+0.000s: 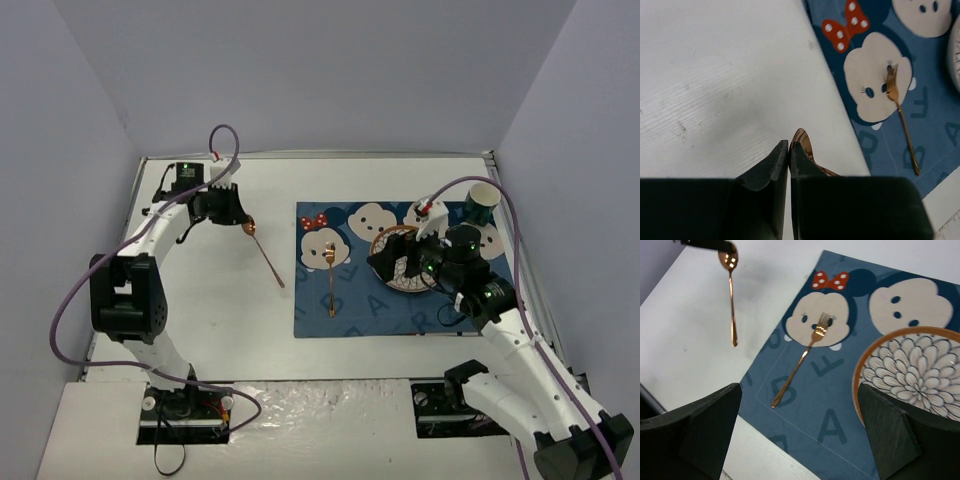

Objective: Set the dinner table for one person

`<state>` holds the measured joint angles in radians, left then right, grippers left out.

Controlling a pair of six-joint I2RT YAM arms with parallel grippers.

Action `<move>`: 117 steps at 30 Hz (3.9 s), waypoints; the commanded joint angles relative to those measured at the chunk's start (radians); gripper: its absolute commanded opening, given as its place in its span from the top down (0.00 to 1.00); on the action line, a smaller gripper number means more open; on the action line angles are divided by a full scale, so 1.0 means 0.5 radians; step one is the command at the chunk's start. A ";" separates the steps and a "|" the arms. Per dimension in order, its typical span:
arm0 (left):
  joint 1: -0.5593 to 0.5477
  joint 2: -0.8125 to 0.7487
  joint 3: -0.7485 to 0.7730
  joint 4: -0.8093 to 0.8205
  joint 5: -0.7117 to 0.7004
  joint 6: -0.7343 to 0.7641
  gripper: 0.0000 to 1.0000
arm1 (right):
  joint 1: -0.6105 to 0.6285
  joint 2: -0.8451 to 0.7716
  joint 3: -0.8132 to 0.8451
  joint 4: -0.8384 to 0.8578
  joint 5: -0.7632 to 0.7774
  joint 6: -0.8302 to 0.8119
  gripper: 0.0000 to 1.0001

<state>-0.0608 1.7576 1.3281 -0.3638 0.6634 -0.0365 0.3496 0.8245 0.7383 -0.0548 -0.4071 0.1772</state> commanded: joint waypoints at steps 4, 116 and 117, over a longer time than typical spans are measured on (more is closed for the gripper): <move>-0.245 -0.403 0.043 0.041 -0.114 -0.223 1.00 | 0.482 0.324 0.283 0.207 0.213 -0.085 0.04; -0.553 -1.487 -0.471 -0.438 -1.721 -0.315 0.03 | -1.268 1.359 0.172 0.245 0.458 -1.071 1.00; -0.547 -1.480 -0.469 -0.438 -1.722 -0.314 0.03 | -1.279 1.381 0.183 0.243 0.443 -1.070 1.00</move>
<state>-0.3487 1.0106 1.0817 -0.6022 -0.1641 -0.2120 -0.2683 1.4852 0.7885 0.0092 -0.1472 -0.3253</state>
